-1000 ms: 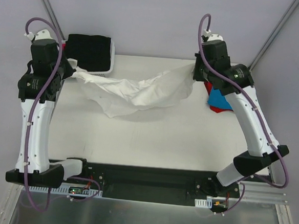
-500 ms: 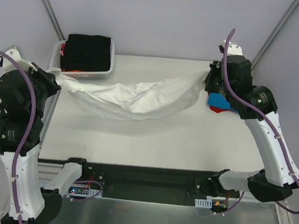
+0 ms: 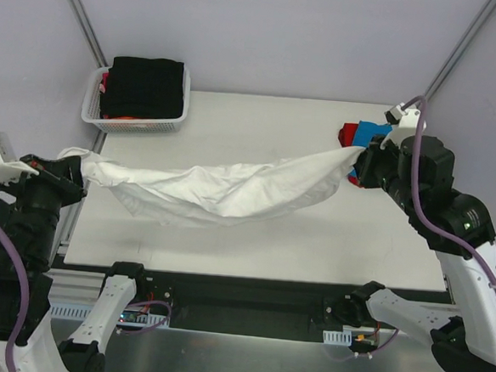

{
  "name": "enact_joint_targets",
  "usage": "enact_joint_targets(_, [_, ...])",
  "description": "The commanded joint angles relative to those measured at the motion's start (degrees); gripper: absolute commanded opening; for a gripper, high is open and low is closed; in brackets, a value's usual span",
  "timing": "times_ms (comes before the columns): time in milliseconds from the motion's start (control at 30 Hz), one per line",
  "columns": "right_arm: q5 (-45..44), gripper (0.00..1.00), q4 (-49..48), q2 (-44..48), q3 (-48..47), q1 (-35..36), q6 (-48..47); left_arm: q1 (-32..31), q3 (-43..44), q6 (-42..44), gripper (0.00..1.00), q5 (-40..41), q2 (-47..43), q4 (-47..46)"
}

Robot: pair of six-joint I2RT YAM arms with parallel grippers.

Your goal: Fold and stack the t-shirts

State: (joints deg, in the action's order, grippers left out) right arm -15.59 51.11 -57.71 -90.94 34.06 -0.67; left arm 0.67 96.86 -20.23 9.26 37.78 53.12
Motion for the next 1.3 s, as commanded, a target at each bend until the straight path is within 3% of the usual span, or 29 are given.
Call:
enact_joint_targets(0, [-0.3, 0.01, -0.5, 3.3, -3.4, 0.2, -2.0, -0.5, 1.7, 1.1, 0.03, -3.1, -3.1, 0.8])
enact_joint_targets(300, [-3.8, 0.01, 8.0, 7.4, -10.0, 0.2, -1.4, -0.6, 14.9, 4.4, 0.03, 0.1, -4.6, 9.2])
enact_joint_targets(433, [-4.3, 0.01, 10.5, 8.2, -11.8, 0.2, -1.8, -0.5, 23.5, 5.1, 0.02, -0.3, -0.3, 15.2])
enact_joint_targets(933, [-8.6, 0.01, 19.6, 11.0, -20.2, 0.2, -3.3, -0.5, 33.4, 6.7, 0.07, 5.2, -1.8, 13.6])
enact_joint_targets(1133, [-8.8, 0.01, 19.7, 11.7, -18.3, 0.1, -3.7, -0.5, 32.3, 5.5, 0.07, 5.5, -2.4, 12.8])
enact_joint_targets(1267, [-8.1, 0.01, 17.6, 12.2, -13.4, 0.1, -3.9, -0.5, 25.9, 4.3, 0.09, 4.6, -3.6, 12.8])
